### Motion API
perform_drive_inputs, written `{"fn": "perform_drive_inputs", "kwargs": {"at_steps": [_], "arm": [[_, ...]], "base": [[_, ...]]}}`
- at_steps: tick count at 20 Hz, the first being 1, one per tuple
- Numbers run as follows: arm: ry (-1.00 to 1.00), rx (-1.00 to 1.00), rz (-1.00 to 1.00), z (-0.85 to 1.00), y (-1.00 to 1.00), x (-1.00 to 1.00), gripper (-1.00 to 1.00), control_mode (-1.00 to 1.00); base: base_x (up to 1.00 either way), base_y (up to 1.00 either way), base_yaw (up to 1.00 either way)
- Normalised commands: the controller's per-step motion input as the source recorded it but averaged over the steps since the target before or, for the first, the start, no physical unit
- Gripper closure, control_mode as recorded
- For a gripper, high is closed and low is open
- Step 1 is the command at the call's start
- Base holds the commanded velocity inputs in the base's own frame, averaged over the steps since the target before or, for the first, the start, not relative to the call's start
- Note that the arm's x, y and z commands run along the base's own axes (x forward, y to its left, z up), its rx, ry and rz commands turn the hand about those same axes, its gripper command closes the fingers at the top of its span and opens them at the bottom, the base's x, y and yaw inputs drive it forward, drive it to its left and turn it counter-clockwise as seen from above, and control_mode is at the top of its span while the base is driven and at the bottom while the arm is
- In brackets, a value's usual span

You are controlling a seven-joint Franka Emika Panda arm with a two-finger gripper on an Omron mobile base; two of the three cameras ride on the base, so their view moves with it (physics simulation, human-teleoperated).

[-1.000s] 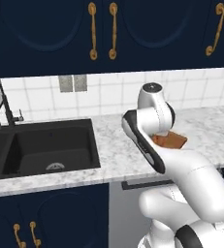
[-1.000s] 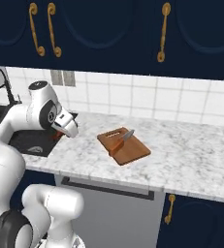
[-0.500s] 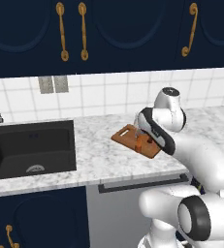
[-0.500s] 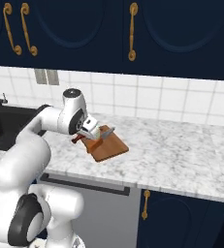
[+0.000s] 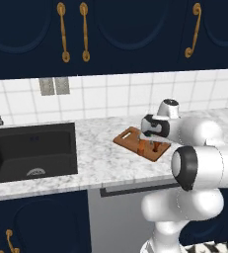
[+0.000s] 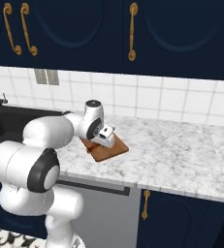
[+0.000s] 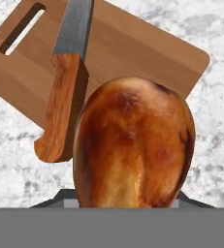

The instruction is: Pick up the knife from the drawer and place it on the cutting board. Then place the meat from the plate to the cutting board.

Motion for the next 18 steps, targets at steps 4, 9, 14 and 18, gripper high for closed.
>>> {"fn": "perform_drive_inputs", "kwargs": {"at_steps": [4, 9, 14, 18], "arm": [[0.0, 0.0, 0.05, -0.52, -0.31, 0.17, 1.0, -1.0], [0.0, 0.0, 0.02, -0.27, -0.15, 0.21, 1.0, -1.0], [0.0, 0.0, 0.0, -0.13, 0.0, 0.51, 1.0, -1.0], [0.0, 0.0, 0.01, -0.2, 0.0, 0.48, 1.0, -1.0]], "base": [[0.0, 0.0, 0.0], [0.0, 0.0, 0.0], [0.0, 0.0, 0.0], [0.0, 0.0, 0.0]]}}
